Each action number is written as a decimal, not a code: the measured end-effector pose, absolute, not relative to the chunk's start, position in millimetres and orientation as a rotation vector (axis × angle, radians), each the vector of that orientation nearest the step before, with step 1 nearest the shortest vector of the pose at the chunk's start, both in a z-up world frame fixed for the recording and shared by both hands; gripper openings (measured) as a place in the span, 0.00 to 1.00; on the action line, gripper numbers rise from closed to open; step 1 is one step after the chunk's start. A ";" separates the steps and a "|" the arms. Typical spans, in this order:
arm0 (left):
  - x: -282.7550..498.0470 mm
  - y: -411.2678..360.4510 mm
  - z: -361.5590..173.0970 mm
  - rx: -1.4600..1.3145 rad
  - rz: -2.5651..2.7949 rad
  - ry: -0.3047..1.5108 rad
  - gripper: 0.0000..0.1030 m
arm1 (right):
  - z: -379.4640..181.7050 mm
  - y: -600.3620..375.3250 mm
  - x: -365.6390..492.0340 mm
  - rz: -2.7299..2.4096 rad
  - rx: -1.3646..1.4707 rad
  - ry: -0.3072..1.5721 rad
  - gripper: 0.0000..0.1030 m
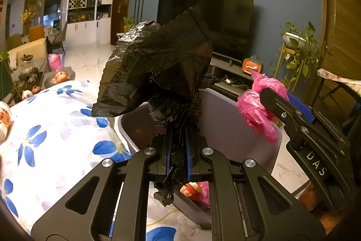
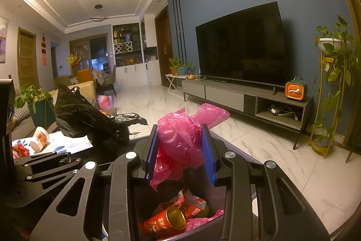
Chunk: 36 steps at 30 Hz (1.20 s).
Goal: Collect trash
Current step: 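Open both tools to drop the bags into the grey bin, then move both open tools back over the table toward the wrapper and cup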
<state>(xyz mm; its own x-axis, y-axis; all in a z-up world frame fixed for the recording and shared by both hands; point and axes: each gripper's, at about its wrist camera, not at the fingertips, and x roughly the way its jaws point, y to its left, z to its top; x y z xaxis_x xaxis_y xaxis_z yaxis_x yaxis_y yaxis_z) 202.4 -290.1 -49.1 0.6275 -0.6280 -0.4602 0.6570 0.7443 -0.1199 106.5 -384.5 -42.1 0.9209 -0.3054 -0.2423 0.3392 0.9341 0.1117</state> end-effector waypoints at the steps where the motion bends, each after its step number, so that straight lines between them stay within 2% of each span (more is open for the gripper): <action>1: 203.2 -290.1 -48.9 0.062 -0.738 0.503 0.09 | -42.1 -384.6 106.2 -0.333 0.154 0.224 0.36; 10: 210.6 -287.8 -51.8 0.048 -0.759 0.513 0.10 | -41.3 -385.1 108.5 -0.326 0.165 0.224 0.37; 14: 212.1 -289.2 -54.3 0.055 -0.757 0.519 0.16 | -40.1 -386.4 108.8 -0.328 0.170 0.220 0.42; 16: 214.6 -288.6 -55.7 0.046 -0.758 0.530 0.23 | -39.5 -387.4 108.7 -0.334 0.170 0.217 0.43; 18: 214.1 -287.0 -57.0 0.042 -0.753 0.525 0.35 | -39.1 -387.8 107.7 -0.340 0.172 0.214 0.43; 20: 212.6 -285.2 -57.3 0.045 -0.744 0.519 0.42 | -39.5 -386.5 105.6 -0.346 0.176 0.209 0.43; 21: 211.9 -283.5 -57.2 0.041 -0.737 0.516 0.49 | -39.4 -386.9 104.8 -0.348 0.178 0.207 0.44; 24: 210.7 -277.2 -56.7 0.023 -0.727 0.510 0.59 | -37.9 -386.1 101.5 -0.355 0.184 0.197 0.48; 30: 200.4 -253.1 -52.8 -0.006 -0.655 0.458 0.75 | -35.7 -380.1 96.5 -0.349 0.189 0.185 0.61; 36: 191.2 -208.8 -46.9 -0.032 -0.525 0.417 0.82 | -36.1 -367.9 93.0 -0.331 0.187 0.187 0.72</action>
